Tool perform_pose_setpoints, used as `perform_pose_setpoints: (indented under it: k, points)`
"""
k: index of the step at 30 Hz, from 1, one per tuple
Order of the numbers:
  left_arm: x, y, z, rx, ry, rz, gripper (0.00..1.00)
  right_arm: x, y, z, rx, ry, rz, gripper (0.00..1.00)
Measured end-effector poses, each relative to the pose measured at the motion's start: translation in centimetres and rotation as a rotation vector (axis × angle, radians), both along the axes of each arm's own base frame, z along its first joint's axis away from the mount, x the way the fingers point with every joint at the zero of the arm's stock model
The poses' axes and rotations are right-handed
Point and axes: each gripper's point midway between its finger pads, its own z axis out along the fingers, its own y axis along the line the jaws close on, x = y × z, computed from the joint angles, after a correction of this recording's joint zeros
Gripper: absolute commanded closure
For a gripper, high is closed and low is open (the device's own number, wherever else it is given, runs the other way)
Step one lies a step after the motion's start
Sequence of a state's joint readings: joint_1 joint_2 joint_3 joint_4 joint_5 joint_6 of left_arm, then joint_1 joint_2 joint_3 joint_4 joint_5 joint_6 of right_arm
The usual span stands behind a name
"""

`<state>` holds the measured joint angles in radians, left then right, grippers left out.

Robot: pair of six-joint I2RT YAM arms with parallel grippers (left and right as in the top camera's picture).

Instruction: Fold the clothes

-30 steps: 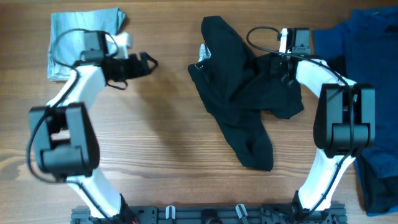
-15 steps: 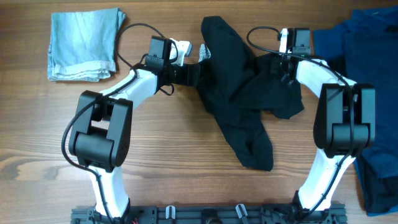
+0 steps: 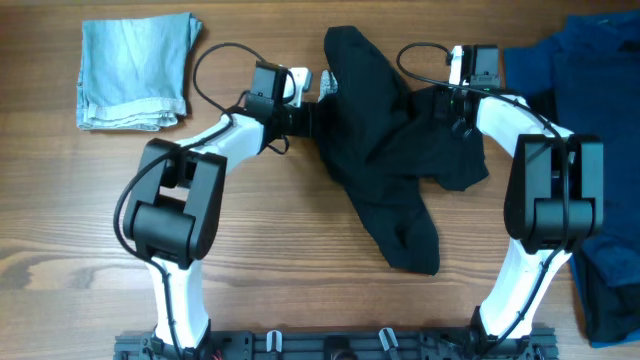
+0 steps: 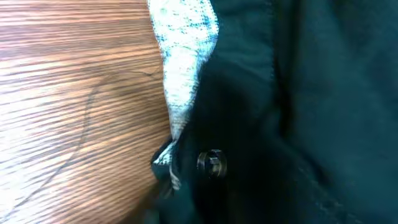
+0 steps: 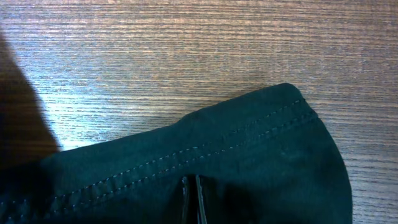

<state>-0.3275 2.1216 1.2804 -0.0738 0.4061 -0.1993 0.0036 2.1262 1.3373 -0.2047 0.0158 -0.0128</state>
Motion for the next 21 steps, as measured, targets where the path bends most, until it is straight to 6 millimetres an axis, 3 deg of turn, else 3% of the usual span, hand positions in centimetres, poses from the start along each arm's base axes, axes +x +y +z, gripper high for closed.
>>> perform_pose_setpoints:
  k: [2,4,7,9,10,11,12,16,18,19,21]
  points:
    - [-0.2,-0.2,0.0,-0.015,0.018,0.01,0.96,-0.2,0.0,0.0,0.0,0.01,0.0,0.96]
    - [-0.7,0.0,0.2,-0.013,0.045,0.013,0.96,-0.9,0.1,0.1,0.006,0.042,0.004,0.96]
    - [-1.9,0.5,3.1,-0.008,0.059,0.021,0.96,-2.0,0.3,0.6,0.013,0.082,0.008,0.96]
    - [-2.6,0.8,7.5,-0.021,0.016,0.025,0.96,-1.7,0.3,2.3,0.013,0.047,0.008,0.96]
    - [-3.0,0.9,11.0,-0.039,-0.038,0.026,0.93,-1.4,0.3,3.4,0.013,0.022,0.008,0.96]
    - [-3.9,1.2,15.7,-0.068,-0.114,0.027,0.92,-1.1,0.3,4.9,0.013,-0.013,0.009,0.96]
    - [-4.4,1.5,18.5,-0.086,-0.168,0.032,0.92,-1.2,0.3,5.5,0.016,-0.02,0.011,0.96]
    - [-6.9,3.5,26.3,-0.114,-0.312,0.101,0.92,-3.7,1.8,6.7,0.091,0.057,0.056,0.95]
    - [-6.9,4.1,27.1,-0.103,-0.338,0.134,0.92,-6.7,2.9,8.0,0.149,0.141,0.083,0.9]
    - [-6.5,4.5,26.6,-0.084,-0.333,0.161,0.91,-9.1,3.6,9.6,0.186,0.189,0.102,0.89]
    - [-5.2,4.4,24.7,-0.061,-0.302,0.18,0.91,-11.5,4.2,11.5,0.219,0.23,0.118,0.9]
